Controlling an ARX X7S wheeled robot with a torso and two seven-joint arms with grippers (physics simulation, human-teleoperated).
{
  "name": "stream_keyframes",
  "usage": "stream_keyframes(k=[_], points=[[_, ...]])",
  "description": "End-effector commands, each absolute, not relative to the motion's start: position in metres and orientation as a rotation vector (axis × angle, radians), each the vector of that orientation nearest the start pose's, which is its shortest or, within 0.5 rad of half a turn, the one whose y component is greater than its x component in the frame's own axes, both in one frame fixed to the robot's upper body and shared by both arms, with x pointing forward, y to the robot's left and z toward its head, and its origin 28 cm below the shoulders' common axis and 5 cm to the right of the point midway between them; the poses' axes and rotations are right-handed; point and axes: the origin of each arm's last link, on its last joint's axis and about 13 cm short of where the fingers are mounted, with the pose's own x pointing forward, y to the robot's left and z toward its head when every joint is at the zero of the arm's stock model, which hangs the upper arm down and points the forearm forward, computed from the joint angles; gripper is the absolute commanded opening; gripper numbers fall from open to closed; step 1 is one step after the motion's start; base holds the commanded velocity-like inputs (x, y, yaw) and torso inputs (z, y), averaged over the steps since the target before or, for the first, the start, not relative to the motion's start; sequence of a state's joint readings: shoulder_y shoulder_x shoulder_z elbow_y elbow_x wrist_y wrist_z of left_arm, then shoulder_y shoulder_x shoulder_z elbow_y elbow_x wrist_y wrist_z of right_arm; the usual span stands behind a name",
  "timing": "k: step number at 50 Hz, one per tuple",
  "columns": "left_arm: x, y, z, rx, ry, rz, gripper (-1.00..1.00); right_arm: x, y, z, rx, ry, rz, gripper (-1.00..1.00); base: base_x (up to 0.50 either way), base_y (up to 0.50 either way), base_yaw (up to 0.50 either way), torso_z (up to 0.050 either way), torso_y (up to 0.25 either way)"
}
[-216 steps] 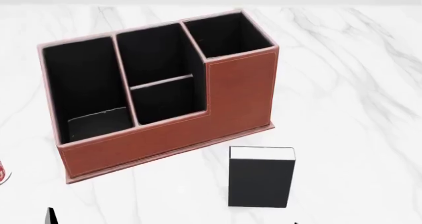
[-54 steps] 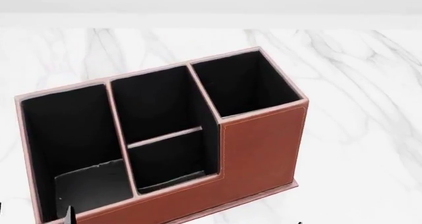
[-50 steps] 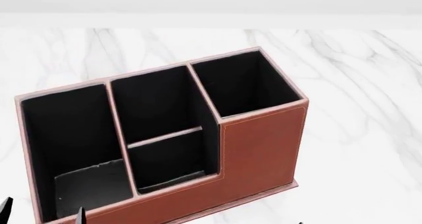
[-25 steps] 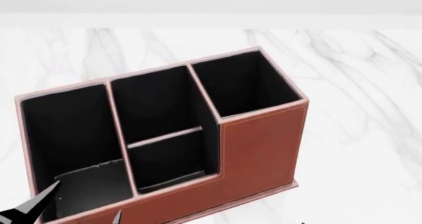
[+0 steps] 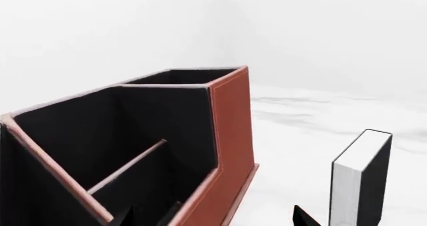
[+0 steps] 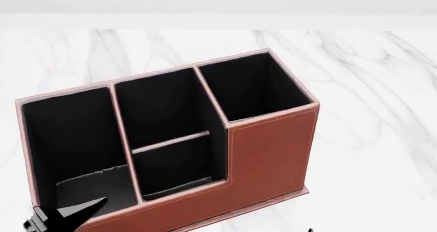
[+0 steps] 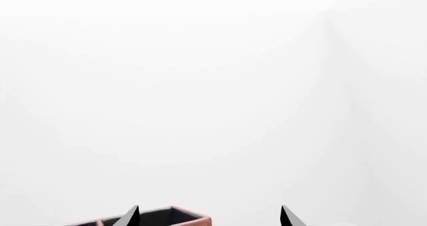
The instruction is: Pick up the book and place it in the back compartment of the caddy.
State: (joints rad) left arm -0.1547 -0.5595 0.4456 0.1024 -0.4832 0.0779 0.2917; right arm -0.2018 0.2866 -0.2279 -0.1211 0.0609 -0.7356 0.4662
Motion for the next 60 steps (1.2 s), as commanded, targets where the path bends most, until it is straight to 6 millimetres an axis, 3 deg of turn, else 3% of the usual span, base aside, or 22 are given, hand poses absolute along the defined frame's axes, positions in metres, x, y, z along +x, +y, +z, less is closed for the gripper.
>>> stream_keyframes(k=[1,14,44,60], points=[[0.229,0.25,0.053,0.052,-0.004,-0.908,1.0,0.157,-0.108,0.047,0.063,-0.605,-0.134,1.0,0.0,0.0,0.0,0.0,0.0],[0.229,0.243,0.046,0.074,0.037,-0.972,1.0,0.158,-0.107,0.046,0.061,-0.601,-0.133,1.0,0.0,0.0,0.0,0.0,0.0],[0.263,0.213,0.032,0.06,0.12,-1.099,1.0,0.159,-0.108,0.046,0.063,-0.601,-0.136,1.0,0.0,0.0,0.0,0.0,0.0],[0.269,0.202,0.032,0.064,0.128,-1.139,1.0,0.158,-0.108,0.046,0.063,-0.602,-0.137,1.0,0.0,0.0,0.0,0.0,0.0]])
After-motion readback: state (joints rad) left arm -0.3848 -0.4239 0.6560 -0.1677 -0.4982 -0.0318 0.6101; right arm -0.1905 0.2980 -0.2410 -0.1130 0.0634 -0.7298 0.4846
